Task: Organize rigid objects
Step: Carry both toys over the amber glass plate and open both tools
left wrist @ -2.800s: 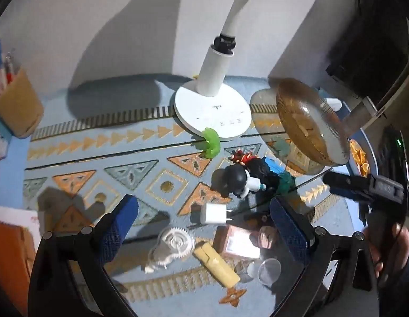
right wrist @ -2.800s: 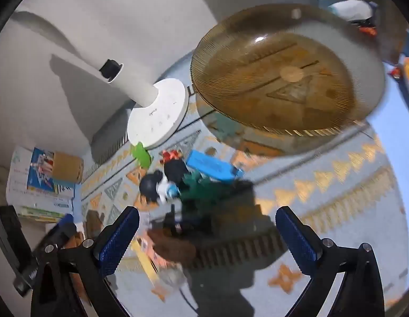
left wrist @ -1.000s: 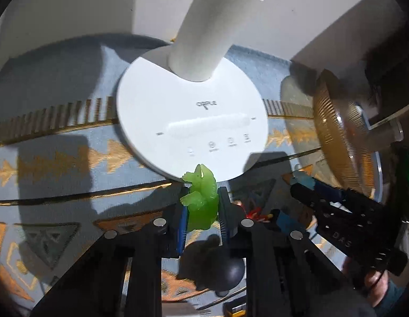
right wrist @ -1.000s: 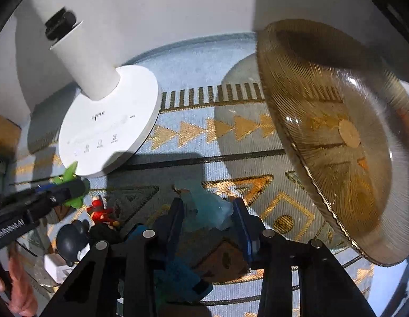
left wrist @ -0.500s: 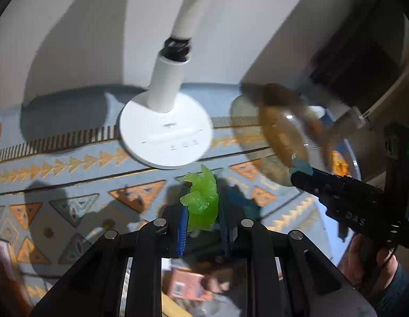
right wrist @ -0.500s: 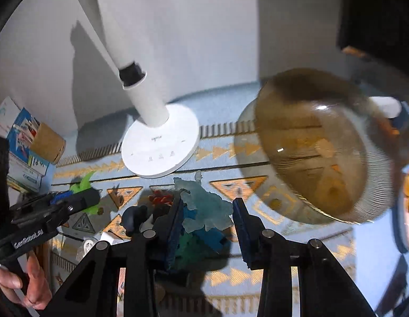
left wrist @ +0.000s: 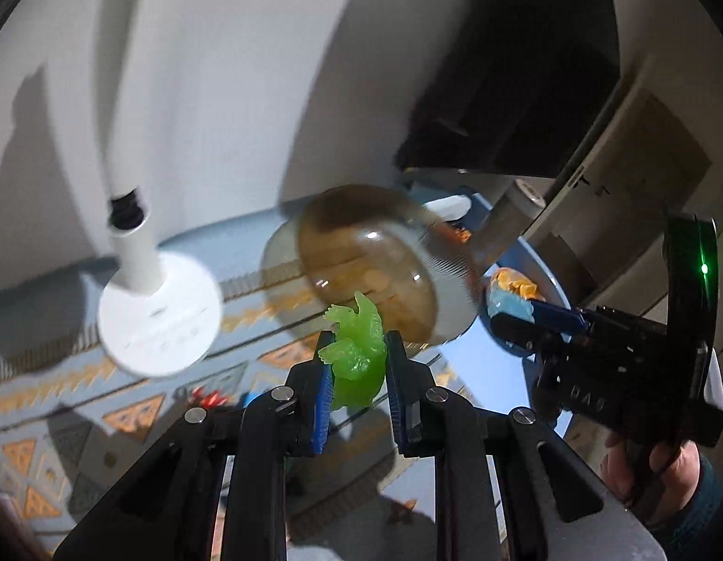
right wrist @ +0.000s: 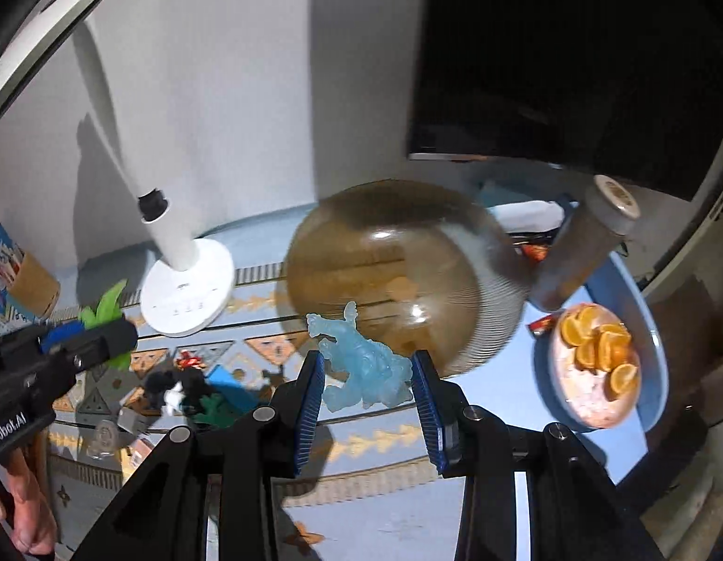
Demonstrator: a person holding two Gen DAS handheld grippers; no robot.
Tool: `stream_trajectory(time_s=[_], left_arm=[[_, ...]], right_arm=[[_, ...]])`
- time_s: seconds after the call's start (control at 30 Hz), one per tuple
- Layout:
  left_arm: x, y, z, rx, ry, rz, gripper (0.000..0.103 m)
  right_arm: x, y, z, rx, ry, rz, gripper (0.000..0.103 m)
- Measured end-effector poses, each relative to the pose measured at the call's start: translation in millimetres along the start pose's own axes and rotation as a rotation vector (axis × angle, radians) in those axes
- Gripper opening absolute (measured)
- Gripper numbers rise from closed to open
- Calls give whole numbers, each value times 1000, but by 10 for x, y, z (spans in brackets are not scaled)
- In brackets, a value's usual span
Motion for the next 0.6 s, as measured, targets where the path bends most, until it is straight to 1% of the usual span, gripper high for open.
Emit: stream_trajectory(time_s=[0.07,0.17,0.27,0.37,0.4,0.5,0.6], left_arm=[[75,81,-105,-3,-3,-2,17],[171,267,-204,4,-21,3,17],[260,459,-314,12,-41,9,17],[323,679,-391,10,-101,23,17],[329,775,-417,13,-121,26,17],[275,1006,-475,29,-134,66,17],[242,1159,-476,53,-134,86,17]], right_arm=[[43,-2,-173,-9,10,-6,37],[98,30,-492,-2,61,3,37],[141,100,-723,35,85,10,37],[144,254,-771,87,95,38,37],[139,331,-776,93,94,53,37],[110,519,-789,104,83,88,37],[123,657,-817,114,70,106,37]])
Point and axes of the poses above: each gripper's, at about its wrist camera, not at the fingertips, and y roughly the way its jaws point, z to its left, x to its top, the point moved 8 cm from there along y, roughly the way its jaws point, and after that the axes turned 1 degree about -x, right-handed, at the moved point
